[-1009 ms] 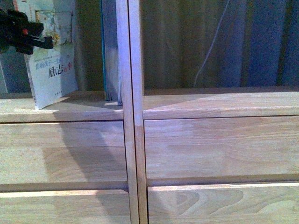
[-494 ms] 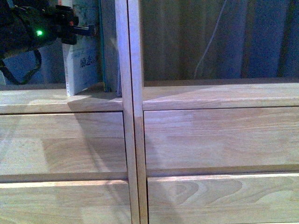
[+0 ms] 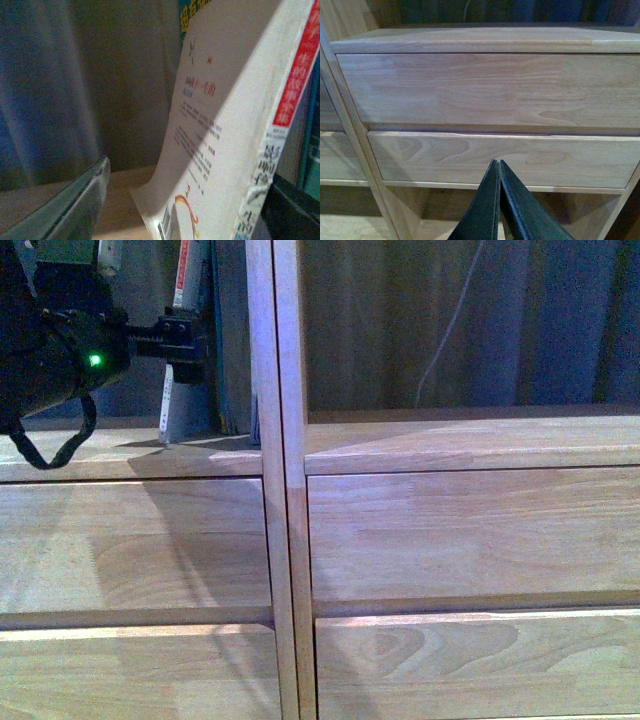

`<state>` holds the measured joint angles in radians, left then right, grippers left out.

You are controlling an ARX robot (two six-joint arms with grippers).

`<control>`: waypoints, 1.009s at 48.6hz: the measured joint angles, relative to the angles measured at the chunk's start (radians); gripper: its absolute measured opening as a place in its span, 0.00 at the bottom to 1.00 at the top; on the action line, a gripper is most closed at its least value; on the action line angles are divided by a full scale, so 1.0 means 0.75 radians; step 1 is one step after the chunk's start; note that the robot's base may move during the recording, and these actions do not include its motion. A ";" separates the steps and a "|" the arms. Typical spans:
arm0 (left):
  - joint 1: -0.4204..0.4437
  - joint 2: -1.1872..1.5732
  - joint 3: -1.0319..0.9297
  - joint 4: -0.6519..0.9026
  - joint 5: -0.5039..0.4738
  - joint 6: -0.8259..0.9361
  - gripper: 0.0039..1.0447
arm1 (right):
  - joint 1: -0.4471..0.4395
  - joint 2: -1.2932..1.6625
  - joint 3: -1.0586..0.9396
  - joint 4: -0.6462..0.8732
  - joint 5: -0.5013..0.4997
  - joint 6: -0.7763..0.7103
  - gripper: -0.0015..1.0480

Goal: Organize books on shelf

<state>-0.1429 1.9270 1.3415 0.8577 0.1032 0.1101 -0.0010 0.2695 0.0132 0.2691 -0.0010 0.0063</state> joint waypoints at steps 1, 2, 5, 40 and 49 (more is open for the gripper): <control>-0.001 -0.004 -0.013 0.001 -0.001 -0.010 0.90 | -0.001 -0.009 0.000 -0.009 0.000 0.000 0.03; -0.001 -0.007 -0.021 0.001 -0.001 -0.015 0.92 | -0.001 -0.013 0.000 -0.013 0.000 0.000 0.03; -0.004 -0.026 -0.062 0.006 0.000 -0.037 0.94 | 0.000 -0.035 0.000 -0.033 0.000 0.000 0.03; 0.204 -1.177 -1.118 -0.001 -0.003 -0.188 0.93 | 0.000 -0.350 0.001 -0.357 0.001 -0.001 0.03; 0.337 -1.586 -1.388 -0.181 0.045 -0.162 0.93 | 0.000 -0.351 0.001 -0.357 0.001 -0.003 0.19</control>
<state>0.1101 0.7372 0.3008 0.7223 0.1368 -0.0113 -0.0010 0.0063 0.0135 0.0017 -0.0006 0.0044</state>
